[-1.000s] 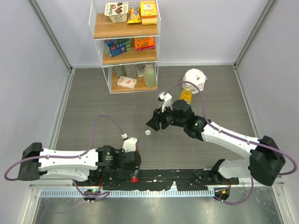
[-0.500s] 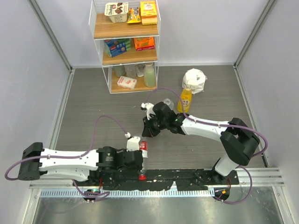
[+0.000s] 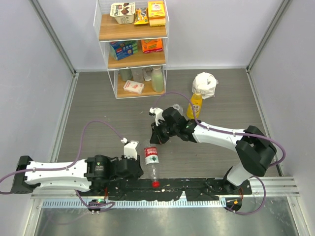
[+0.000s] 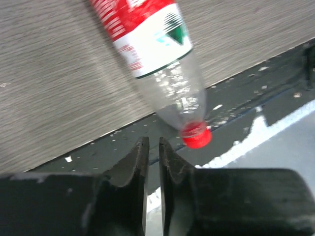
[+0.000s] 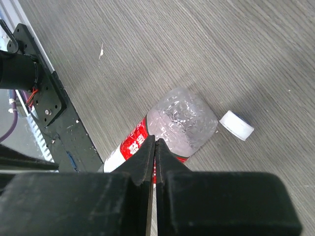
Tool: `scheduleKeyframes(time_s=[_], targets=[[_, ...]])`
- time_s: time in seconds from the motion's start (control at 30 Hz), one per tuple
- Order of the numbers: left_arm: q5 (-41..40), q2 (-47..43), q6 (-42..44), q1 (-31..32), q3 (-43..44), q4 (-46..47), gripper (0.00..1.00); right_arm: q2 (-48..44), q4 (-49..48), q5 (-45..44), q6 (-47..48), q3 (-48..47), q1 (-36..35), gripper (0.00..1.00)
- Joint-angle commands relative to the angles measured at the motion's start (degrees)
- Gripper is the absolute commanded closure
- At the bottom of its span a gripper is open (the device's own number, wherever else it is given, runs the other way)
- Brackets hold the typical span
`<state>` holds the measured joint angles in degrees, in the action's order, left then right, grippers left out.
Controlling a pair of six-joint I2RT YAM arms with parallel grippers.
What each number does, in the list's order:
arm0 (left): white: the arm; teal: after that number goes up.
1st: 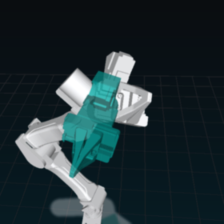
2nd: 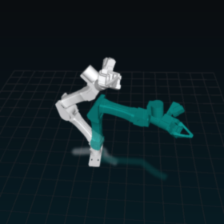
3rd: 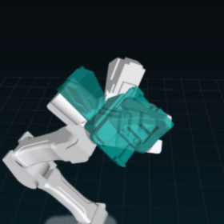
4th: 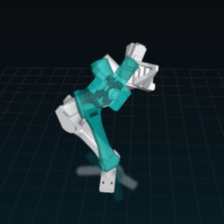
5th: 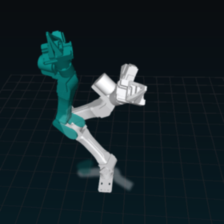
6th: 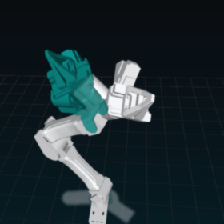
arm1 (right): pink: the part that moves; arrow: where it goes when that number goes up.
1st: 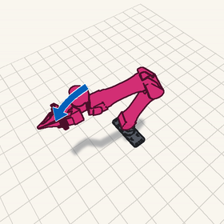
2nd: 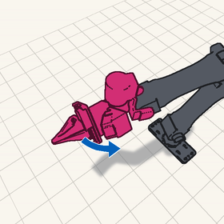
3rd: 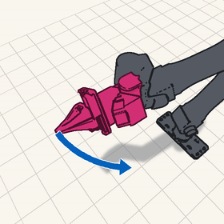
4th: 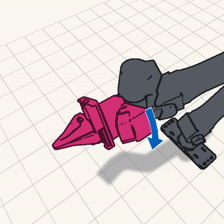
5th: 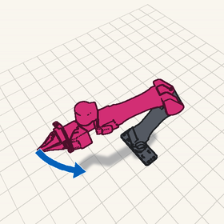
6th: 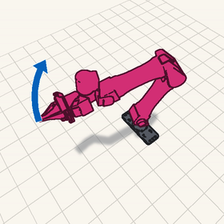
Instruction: Unscrew the bottle caps
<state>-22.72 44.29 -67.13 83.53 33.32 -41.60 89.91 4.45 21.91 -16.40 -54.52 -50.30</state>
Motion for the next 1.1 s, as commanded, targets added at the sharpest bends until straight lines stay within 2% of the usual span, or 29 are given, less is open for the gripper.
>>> scheduleKeyframes(time_s=[0.0,0.17,0.43,0.6,0.9,1.07], targets=[[0.22,3.24,-1.51,0.23,-2.73,-0.77,0.89,-2.63,1.78,-3.7,2.16,0.73,-0.32,0.95],[0.4,10.62,-0.54,0.23,-3.09,4.59,1.0,-0.97,3.64,-5.39,2.69,0.64,-0.5,0.98],[-1.98,21.87,4.28,0.32,-0.28,15.13,1.0,-0.17,6.8,-12.15,4.01,0.82,-3.3,0.98],[-3.73,27.42,6.31,0.23,3.15,17.78,1.0,1.58,5.84,-11.37,3.75,0.56,-4.01,0.98],[-6.81,28.57,8.86,0.23,3.77,25.16,1.0,6.5,2.68,-6.8,2.69,-0.85,-4.45,0.98],[-9.0,29.54,9.04,0.23,3.68,25.35,1.0,6.69,0.65,-3.2,2.34,-0.59,-4.45,0.98]])
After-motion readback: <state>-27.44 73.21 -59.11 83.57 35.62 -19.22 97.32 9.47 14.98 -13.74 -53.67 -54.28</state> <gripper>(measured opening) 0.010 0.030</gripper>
